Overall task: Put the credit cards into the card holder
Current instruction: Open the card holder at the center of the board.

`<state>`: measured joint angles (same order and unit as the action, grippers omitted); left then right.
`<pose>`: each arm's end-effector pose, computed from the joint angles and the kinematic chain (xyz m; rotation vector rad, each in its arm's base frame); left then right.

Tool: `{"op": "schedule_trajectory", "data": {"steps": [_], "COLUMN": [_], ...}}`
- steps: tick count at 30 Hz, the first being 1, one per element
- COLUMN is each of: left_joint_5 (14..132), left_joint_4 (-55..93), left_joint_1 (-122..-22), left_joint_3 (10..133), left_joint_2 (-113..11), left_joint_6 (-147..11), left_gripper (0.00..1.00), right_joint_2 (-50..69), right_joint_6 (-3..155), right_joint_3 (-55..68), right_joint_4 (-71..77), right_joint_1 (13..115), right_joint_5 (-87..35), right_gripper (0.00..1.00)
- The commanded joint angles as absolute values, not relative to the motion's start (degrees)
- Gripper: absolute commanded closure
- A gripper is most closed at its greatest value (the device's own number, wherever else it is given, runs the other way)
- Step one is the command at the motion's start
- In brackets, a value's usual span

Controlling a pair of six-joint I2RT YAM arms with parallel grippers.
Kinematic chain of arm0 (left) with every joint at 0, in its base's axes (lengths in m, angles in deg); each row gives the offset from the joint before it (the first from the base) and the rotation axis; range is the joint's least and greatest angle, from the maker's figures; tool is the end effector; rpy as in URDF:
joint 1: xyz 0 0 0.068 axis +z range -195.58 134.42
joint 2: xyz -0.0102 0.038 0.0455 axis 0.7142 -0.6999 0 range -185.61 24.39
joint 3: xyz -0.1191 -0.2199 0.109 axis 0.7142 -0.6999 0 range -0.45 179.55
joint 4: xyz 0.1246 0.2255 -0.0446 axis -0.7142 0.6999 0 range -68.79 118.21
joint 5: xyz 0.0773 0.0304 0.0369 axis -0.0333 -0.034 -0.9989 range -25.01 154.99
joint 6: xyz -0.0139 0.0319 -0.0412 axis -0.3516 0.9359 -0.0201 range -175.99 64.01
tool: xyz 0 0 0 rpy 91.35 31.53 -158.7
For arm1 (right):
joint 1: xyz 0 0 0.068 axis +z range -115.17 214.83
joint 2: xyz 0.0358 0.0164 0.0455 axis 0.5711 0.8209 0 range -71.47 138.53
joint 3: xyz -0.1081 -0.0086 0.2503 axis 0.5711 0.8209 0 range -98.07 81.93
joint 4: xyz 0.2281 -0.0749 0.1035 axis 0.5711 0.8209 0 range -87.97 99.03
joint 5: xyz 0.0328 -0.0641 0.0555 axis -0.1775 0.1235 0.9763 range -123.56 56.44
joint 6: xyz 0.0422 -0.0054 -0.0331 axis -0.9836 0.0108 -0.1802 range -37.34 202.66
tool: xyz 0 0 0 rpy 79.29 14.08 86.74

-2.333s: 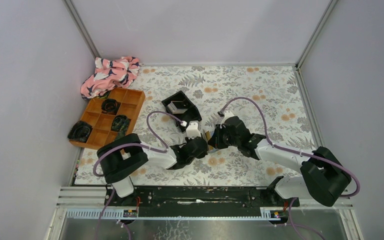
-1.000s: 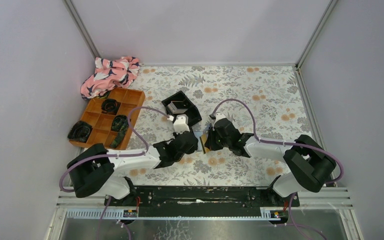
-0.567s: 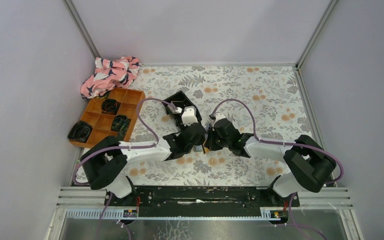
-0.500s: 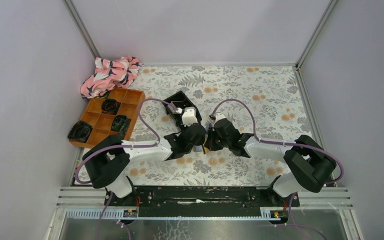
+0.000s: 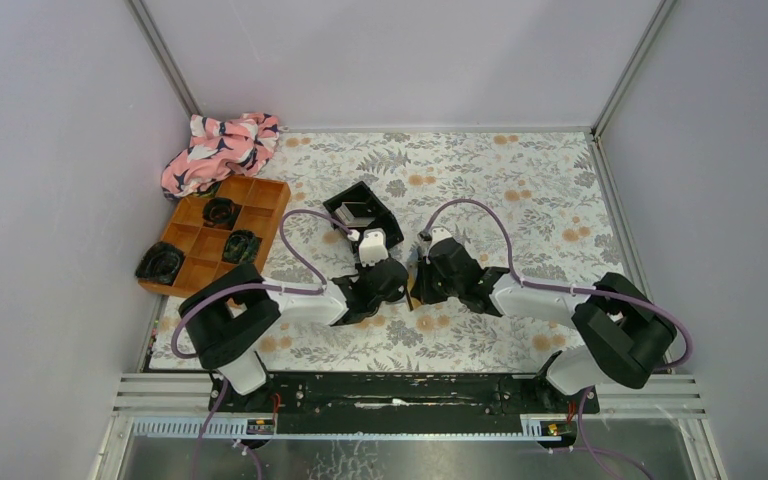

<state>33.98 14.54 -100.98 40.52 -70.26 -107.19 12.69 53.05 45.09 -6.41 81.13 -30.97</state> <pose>0.1888 -0.2415 0.1383 -0.1637 2.2648 -0.3385 0.1983 0.2099 0.1679 -0.3681 2.3331 0.7370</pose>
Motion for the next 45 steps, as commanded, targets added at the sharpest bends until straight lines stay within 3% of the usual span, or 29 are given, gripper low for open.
{"op": "schedule_trajectory", "data": {"steps": [1, 27, 45], "left_joint_5": [33.78, 35.11, 35.47], "left_joint_4": [12.11, 11.78, 11.61], "left_joint_1": [-100.43, -100.31, -99.73], "left_joint_3": [39.32, 38.18, 36.92], "left_joint_2": [-72.07, -76.42, -79.55], "left_joint_6": [-109.07, -109.26, -108.45], "left_gripper": [0.7, 0.73, 0.73], "right_joint_2": [10.46, 13.48, 21.42], "right_joint_6": [54.23, 59.37, 63.83], "right_joint_3": [45.69, 33.27, 27.55], "right_joint_4": [-2.38, 3.24, 2.73], "right_joint_1": [81.74, 75.8, 64.69], "right_joint_5": [-32.82, -33.12, -21.09], "right_gripper": [0.95, 0.99, 1.0]}}
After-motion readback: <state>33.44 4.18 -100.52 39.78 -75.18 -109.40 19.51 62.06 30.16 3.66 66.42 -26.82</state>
